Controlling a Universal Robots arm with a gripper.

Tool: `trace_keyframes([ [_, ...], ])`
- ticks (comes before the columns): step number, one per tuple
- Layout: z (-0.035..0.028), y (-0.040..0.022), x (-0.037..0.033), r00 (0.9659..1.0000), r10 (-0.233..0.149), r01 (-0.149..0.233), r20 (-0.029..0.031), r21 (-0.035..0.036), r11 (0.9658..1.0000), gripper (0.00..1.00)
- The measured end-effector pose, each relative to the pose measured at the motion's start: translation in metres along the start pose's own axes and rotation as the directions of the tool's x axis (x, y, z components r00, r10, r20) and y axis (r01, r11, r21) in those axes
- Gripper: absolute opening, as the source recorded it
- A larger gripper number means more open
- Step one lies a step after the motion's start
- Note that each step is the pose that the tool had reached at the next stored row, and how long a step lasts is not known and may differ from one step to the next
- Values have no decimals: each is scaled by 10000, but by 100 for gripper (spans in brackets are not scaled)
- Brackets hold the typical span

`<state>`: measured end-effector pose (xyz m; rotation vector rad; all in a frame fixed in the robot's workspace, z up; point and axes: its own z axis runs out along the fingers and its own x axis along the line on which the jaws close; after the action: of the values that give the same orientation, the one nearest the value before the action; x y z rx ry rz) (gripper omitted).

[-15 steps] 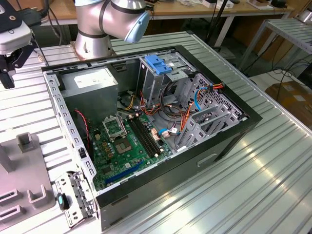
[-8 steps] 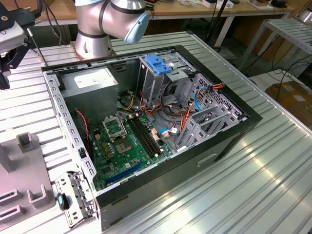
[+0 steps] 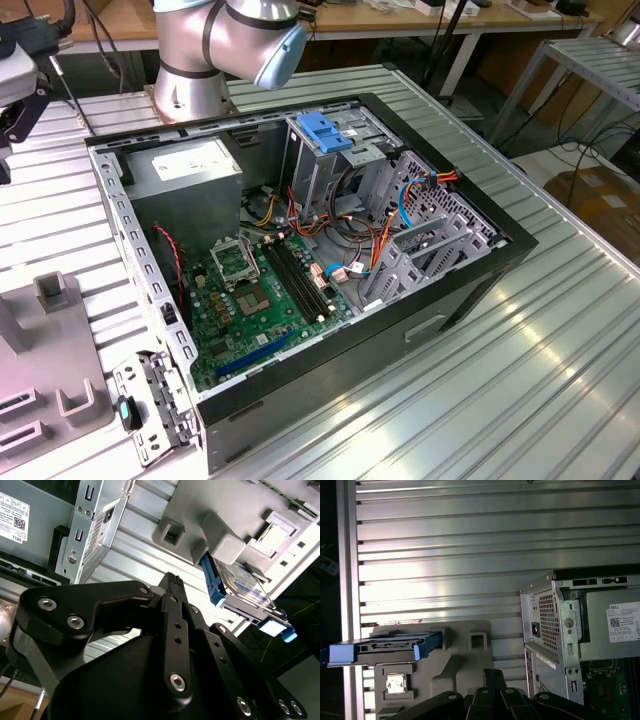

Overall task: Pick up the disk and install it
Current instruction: 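Reach for the disk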

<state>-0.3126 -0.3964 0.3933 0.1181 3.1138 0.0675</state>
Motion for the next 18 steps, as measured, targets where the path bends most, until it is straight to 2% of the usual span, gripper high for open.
trace_keyframes([
  [18,-4,-13,184,10000,0,0,0,0,10000,11],
])
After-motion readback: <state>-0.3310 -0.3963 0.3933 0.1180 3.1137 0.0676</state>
